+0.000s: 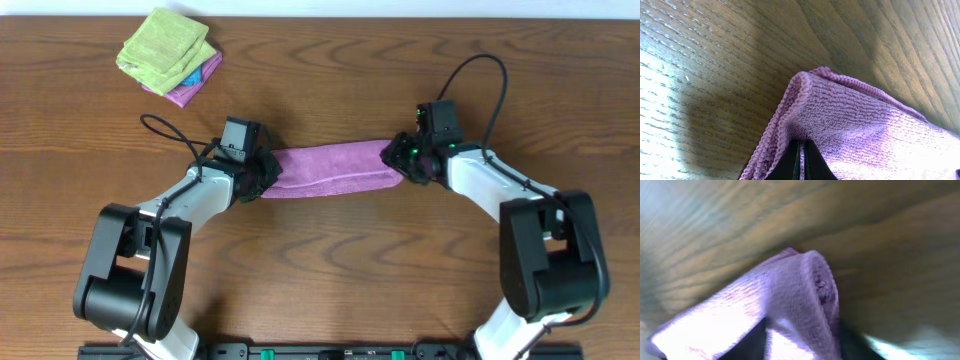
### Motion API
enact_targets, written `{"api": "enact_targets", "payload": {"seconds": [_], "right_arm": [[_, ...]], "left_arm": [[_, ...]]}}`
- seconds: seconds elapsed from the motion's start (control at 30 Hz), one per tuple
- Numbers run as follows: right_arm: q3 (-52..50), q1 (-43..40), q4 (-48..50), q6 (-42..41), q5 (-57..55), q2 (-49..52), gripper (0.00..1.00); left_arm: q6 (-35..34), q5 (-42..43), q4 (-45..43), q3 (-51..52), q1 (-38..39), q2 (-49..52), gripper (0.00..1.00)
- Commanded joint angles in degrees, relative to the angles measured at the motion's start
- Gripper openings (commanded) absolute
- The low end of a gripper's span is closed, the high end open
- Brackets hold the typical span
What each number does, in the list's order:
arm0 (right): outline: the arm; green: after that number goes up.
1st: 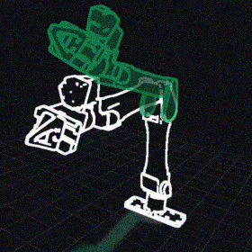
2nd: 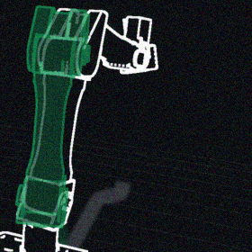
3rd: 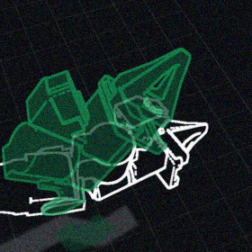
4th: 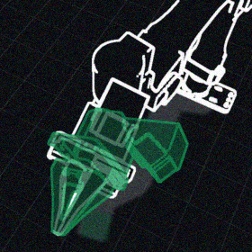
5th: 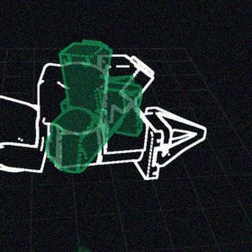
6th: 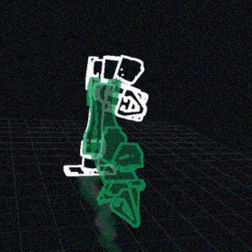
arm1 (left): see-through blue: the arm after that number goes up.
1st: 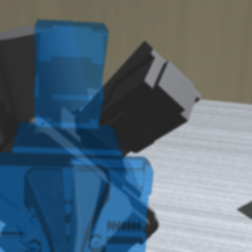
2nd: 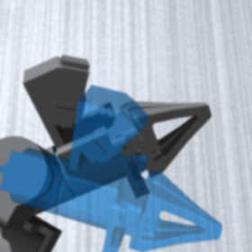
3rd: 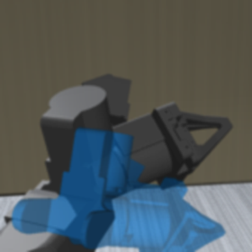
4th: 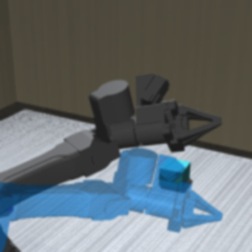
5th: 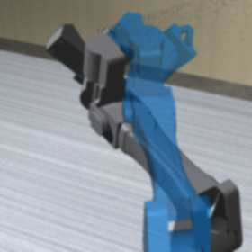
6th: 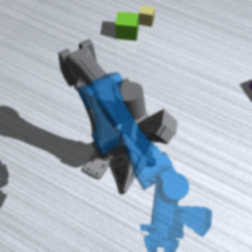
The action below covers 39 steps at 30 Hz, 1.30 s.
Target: Fold the cloth
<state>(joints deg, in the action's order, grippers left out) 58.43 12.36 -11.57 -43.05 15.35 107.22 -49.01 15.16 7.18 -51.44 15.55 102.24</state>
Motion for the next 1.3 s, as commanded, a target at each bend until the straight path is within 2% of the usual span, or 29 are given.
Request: {"api": "enact_targets", "payload": {"seconds": [0.0,0.03,0.07,0.23,0.5,0.67,0.97,1.27], "right_arm": [[0.66,1.60,4.20,4.37,3.54,0.68,0.12],[0.68,1.66,5.79,4.33,4.61,0.50,0.02],[0.70,1.66,6.60,4.33,5.44,0.24,0.01],[0.72,2.56,7.02,4.35,7.06,-4.39,0.01],[0.79,5.51,6.67,4.59,3.17,-11.96,0.01],[0.87,9.81,7.85,5.25,2.82,-12.11,0.02],[1.25,20.37,11.21,5.86,-4.20,-11.19,0.01],[4.07,25.07,15.19,5.57,-6.34,-5.53,0.01]], "left_arm": [[1.01,0.98,0.33,-0.48,0.22,0.50,0.06],[1.01,0.98,0.33,-0.48,0.22,0.48,0.06],[1.01,0.98,0.33,-0.52,0.22,0.48,0.06],[1.05,0.96,0.37,-1.97,0.13,0.48,0.06],[1.14,0.72,0.79,-3.17,0.11,0.48,0.06],[1.25,0.72,0.79,-3.17,0.11,0.48,0.06],[1.97,0.72,1.64,-3.34,0.11,0.28,0.06],[3.54,0.55,2.99,-4.66,-1.77,0.26,0.06]]}}
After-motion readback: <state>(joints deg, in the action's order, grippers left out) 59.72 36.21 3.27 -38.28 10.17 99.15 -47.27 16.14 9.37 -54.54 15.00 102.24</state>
